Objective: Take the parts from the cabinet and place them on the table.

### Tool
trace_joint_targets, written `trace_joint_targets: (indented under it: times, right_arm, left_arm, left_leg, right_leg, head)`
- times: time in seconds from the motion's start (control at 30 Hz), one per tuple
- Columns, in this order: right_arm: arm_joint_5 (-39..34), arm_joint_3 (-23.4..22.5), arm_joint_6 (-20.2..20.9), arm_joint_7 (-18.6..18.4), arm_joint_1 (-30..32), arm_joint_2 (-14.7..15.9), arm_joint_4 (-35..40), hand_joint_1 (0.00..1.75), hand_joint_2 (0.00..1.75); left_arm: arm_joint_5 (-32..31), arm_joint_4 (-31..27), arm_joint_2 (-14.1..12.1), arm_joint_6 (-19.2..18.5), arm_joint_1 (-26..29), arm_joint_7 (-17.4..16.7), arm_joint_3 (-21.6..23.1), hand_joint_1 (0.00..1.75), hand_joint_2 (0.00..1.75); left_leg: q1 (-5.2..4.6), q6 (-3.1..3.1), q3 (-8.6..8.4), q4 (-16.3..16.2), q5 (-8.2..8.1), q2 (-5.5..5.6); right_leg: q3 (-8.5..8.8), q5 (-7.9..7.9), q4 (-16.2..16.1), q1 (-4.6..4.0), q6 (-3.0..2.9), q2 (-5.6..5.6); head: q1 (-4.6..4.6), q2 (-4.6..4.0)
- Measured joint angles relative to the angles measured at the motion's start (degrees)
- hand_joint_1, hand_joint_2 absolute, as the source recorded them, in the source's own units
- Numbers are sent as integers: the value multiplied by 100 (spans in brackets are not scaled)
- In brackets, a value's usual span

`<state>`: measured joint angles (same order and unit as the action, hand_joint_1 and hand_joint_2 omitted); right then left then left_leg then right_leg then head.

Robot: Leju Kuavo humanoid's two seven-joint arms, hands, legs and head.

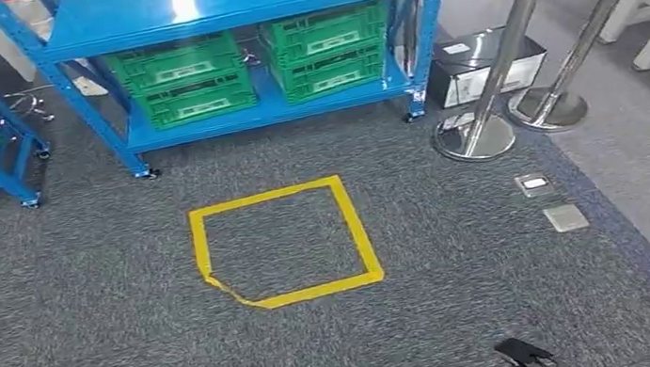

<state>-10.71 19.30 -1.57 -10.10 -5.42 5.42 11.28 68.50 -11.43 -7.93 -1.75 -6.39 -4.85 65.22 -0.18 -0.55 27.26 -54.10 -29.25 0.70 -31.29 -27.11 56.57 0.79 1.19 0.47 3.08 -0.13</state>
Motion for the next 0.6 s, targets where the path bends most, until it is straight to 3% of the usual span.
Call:
trace_joint_targets:
  times: [0.07,0.1,0.2,0.23,0.27,0.3,0.37,0.4,0.43,0.47,0.5,0.53,0.6]
  right_arm:
    - [2,7,2,-2,-7,-2,7,0,0]
    - [2,13,2,-7,-3,-2,7,0,0]
    - [2,28,0,0,-30,-2,4,0,0]
    - [0,31,0,0,-27,-2,4,0,0]
    - [0,35,0,-2,-21,-2,4,0,0]
    - [-2,39,0,0,-15,-4,4,0,0]
    - [-9,46,-4,4,-24,-4,7,0,0]
    - [-9,50,-7,11,-25,-7,7,0,0]
    - [-11,55,-9,15,-36,-11,9,0,0]
    - [-9,57,-11,13,-39,-11,11,0,0]
    - [-11,61,-18,15,-33,-13,11,0,0]
    - [-11,68,-11,18,-24,-13,11,0,0]
    - [-17,72,-7,22,-24,-15,13,0,0]
  left_arm:
    - [0,0,-15,0,-11,0,2,0,0]
    - [0,0,-9,0,-14,2,2,0,0]
    - [-2,0,-7,0,-26,7,2,0,0]
    - [0,0,-7,2,-14,7,2,0,0]
    - [0,0,-4,2,0,9,2,0,0]
    - [0,0,-7,2,9,9,2,0,0]
    - [0,0,-17,4,9,13,2,0,0]
    - [-2,0,-44,4,9,15,2,0,0]
    - [-2,0,-46,4,-6,15,2,0,0]
    - [-2,0,-46,4,-20,17,2,0,0]
    - [-2,0,-50,4,-14,17,2,0,0]
    - [-2,0,-48,4,-8,17,2,0,0]
    - [-2,0,-37,2,11,22,2,0,0]
  left_leg:
    - [8,69,-46,-28,-78,-12]
    - [7,106,73,-286,-173,-27]
    - [43,171,998,-1738,-593,-29]
    - [49,170,1218,-1981,-569,-30]
    - [49,157,1299,-1944,-408,-30]
    - [47,129,1234,-1606,-91,-30]
    - [23,30,871,-555,577,-30]
    - [-15,-33,750,-229,631,-32]
    - [-40,-37,714,-178,539,-42]
    - [-56,-59,700,-167,506,-36]
    - [-54,-94,674,-70,511,-15]
    - [-44,-128,604,-22,500,-20]
    - [-16,-164,387,88,504,-26]
  right_leg:
    - [109,1,-91,48,-50,4]
    - [160,-23,-119,51,-87,-9]
    - [237,-108,-127,37,-144,-20]
    - [279,-145,-127,33,-147,-12]
    - [333,-185,-127,32,-144,0]
    - [408,-235,-129,31,-137,11]
    - [539,-330,-140,28,-118,19]
    - [511,-374,-152,37,-101,15]
    - [532,-429,-161,4,-51,24]
    - [567,-442,-236,28,-18,24]
    - [723,-344,-180,28,18,29]
    - [739,-311,-203,19,74,20]
    - [722,-478,-31,42,110,-1]
  head:
    - [-11,0]
    - [-61,0]
    - [-116,0]
    - [-120,0]
    - [-122,0]
    - [-131,0]
    - [-153,0]
    - [-159,-2]
    - [-170,0]
    - [-162,0]
    - [-170,-2]
    - [-140,0]
    - [-122,-2]
